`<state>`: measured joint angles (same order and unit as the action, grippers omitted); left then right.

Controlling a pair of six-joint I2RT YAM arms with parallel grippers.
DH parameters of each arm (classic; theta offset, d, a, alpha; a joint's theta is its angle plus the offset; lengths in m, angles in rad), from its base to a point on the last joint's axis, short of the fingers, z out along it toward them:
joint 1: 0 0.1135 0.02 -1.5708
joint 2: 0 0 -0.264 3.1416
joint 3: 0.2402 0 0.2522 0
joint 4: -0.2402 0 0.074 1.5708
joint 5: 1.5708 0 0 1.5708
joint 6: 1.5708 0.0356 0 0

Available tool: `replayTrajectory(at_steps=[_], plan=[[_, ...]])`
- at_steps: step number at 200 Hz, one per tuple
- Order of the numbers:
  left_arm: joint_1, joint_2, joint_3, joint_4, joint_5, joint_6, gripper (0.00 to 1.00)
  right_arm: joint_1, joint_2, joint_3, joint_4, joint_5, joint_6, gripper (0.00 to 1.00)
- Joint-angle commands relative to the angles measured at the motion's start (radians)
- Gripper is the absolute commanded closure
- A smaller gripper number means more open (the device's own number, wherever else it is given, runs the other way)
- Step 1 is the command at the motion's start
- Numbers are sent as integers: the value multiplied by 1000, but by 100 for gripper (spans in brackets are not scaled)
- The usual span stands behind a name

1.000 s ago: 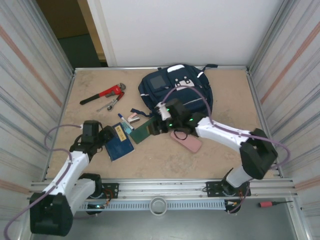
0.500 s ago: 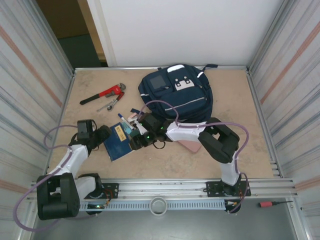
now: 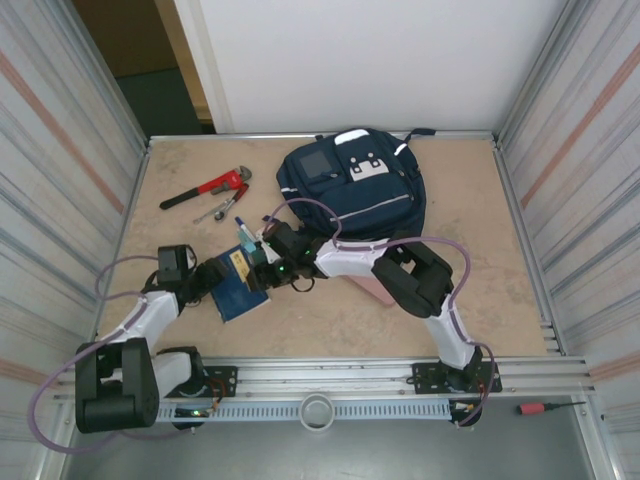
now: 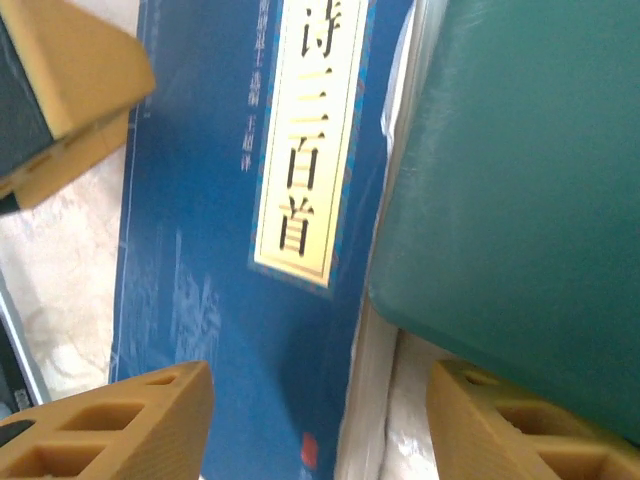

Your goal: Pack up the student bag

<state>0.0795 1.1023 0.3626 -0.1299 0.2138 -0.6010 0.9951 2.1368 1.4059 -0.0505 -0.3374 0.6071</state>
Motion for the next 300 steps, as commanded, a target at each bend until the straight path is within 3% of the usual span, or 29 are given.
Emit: replayTrajectory(at_steps=[1, 45, 91, 110, 153, 177, 204, 222, 249, 270, 300], plan=[[5, 16, -14, 18, 53, 9, 42, 8, 40, 42, -4, 34, 76, 46], [6, 10, -22, 30, 62, 10, 48, 21, 60, 53, 22, 77, 213, 59], [11, -46, -41, 24, 39, 1, 49, 25, 58, 68, 80, 49, 253, 91], [27, -70, -48, 24, 40, -4, 49, 23, 46, 70, 97, 4, 238, 100], [100, -174, -46, -4, 54, -29, 42, 5, -42, 40, 138, -95, 214, 100], [103, -269, -9, -45, 56, -49, 30, -32, -117, 13, 180, -165, 233, 100], [105, -366, 70, -100, 69, -48, 25, -81, -209, -23, 186, -208, 236, 100], [105, -389, 120, -90, 155, -55, 23, -130, -273, -65, 208, -246, 252, 100], [102, -355, 166, 14, 388, -115, 19, -205, -390, -127, 196, -261, 239, 100], [52, -310, 180, 157, 524, -175, 16, -269, -469, -179, 194, -270, 230, 100], [-128, -203, 260, 175, 513, -126, 13, -341, -555, -234, 230, -317, 245, 100]])
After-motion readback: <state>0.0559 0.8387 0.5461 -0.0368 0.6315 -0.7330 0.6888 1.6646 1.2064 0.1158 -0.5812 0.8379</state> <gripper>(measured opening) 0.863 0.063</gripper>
